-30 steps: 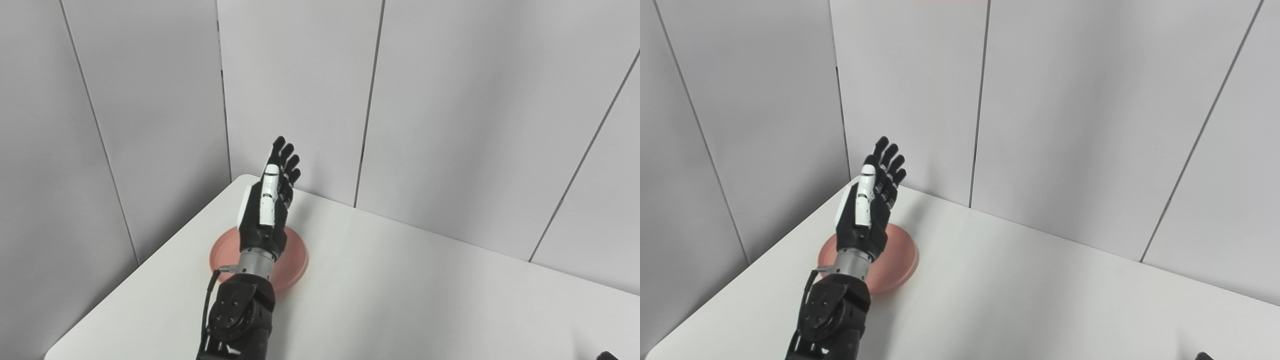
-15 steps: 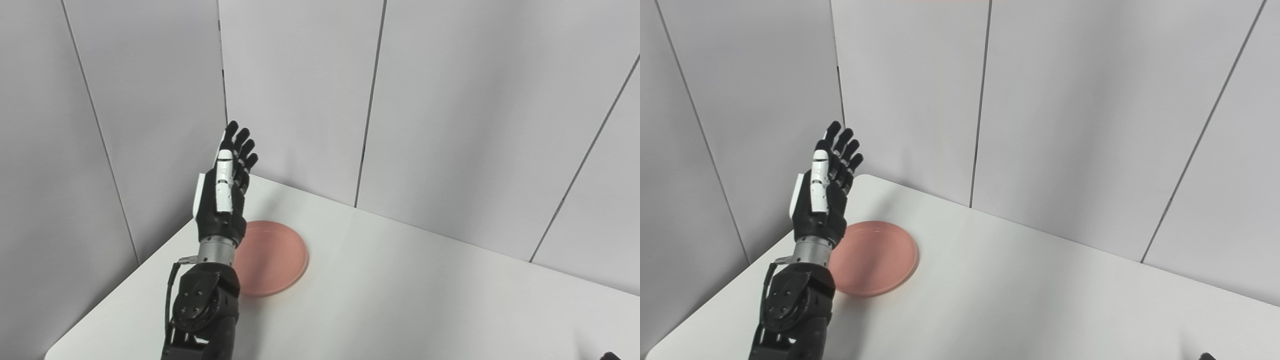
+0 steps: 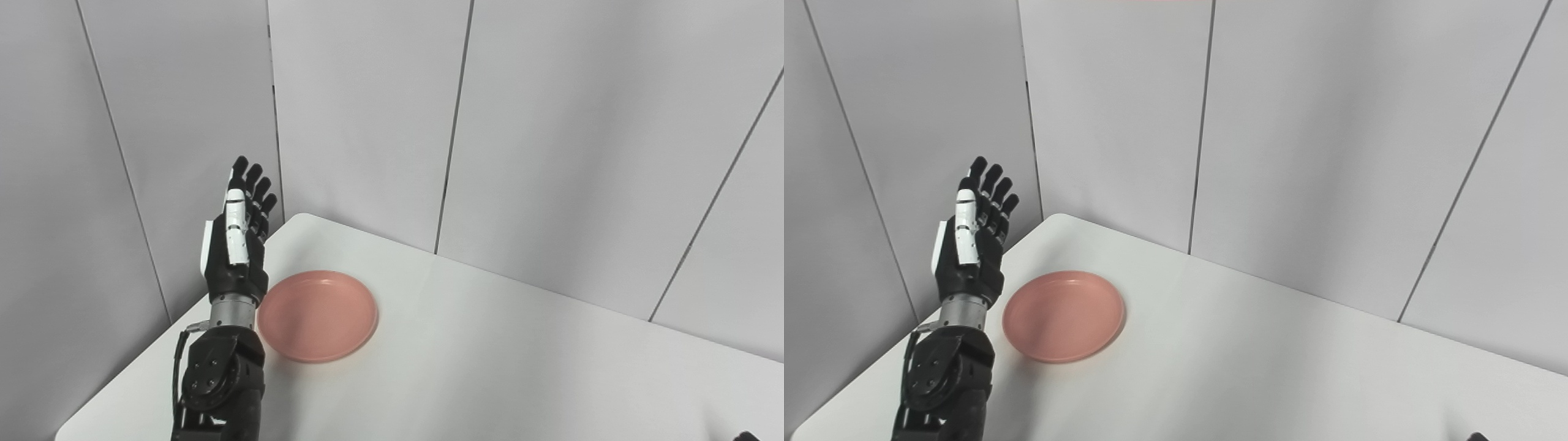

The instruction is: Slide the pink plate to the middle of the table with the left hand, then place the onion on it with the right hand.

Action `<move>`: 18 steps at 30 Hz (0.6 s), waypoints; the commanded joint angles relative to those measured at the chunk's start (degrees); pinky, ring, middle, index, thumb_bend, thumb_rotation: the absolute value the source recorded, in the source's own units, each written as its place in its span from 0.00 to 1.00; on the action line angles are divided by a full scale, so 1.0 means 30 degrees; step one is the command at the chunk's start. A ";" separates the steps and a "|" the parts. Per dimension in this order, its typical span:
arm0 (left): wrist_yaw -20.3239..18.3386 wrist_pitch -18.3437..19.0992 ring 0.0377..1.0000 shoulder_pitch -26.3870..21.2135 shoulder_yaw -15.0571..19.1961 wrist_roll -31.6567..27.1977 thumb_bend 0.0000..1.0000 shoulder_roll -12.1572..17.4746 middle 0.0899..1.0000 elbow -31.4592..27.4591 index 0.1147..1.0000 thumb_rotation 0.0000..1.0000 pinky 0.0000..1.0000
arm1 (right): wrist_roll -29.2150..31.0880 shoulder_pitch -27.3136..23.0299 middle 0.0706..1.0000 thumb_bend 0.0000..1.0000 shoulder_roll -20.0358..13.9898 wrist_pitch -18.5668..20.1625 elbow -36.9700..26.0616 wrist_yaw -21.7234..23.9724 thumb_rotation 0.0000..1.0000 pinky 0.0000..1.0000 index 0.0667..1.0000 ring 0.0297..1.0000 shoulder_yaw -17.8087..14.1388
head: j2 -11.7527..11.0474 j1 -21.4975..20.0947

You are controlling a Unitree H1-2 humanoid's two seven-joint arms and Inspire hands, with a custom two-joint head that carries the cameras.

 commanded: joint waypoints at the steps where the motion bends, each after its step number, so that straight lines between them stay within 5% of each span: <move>1: 0.0172 -0.0776 0.97 -0.0322 0.0008 0.0049 0.43 0.0327 0.97 -0.0156 0.95 1.00 0.96 | 0.0012 0.0054 0.87 0.84 -0.0071 0.0311 0.0238 0.0077 0.81 0.70 0.81 0.85 -0.0005 | 0.0009 0.0004; 18: 0.0543 -0.1372 0.99 0.0101 0.0433 -0.0096 0.43 0.0498 0.99 0.1412 0.96 1.00 0.98 | 0.0183 0.0017 0.88 0.87 -0.0346 0.0059 0.0387 0.0338 0.83 0.73 0.81 0.86 -0.0124 | 0.0218 0.0279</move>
